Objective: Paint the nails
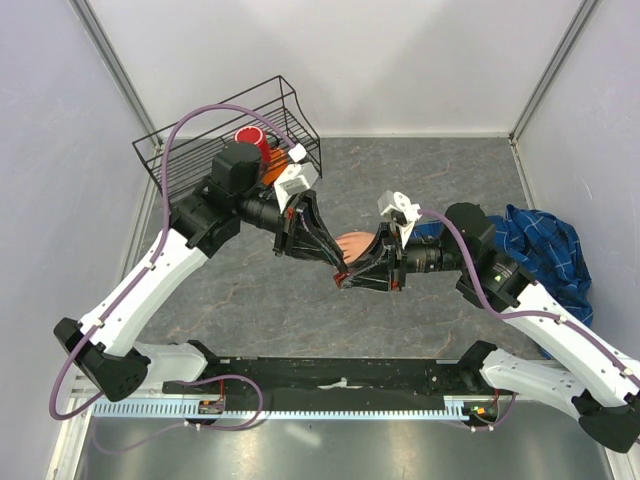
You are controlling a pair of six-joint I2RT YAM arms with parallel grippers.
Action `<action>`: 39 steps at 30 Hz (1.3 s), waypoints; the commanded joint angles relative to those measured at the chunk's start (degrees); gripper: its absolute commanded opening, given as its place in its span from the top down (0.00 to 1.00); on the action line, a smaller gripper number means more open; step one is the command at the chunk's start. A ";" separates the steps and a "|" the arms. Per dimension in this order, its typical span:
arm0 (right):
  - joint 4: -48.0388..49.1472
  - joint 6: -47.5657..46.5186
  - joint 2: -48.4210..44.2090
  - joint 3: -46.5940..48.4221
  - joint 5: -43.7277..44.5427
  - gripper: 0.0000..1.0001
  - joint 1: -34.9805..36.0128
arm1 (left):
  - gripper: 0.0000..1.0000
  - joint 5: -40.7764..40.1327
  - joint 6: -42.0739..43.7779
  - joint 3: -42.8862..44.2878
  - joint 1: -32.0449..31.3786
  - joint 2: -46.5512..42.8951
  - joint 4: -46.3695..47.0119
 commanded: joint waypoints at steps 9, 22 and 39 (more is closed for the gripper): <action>8.23 -6.23 -0.67 3.87 14.07 1.00 -0.49 | 0.67 -31.60 -10.33 3.81 -1.15 -0.90 -6.42; 5.95 -8.60 0.12 3.08 20.14 1.00 -0.57 | 0.31 -41.54 -10.60 4.68 -1.15 -8.19 -3.78; 5.42 -8.08 1.08 4.31 33.15 1.00 -0.40 | 0.27 -68.78 -26.78 9.68 -6.59 -4.34 -1.15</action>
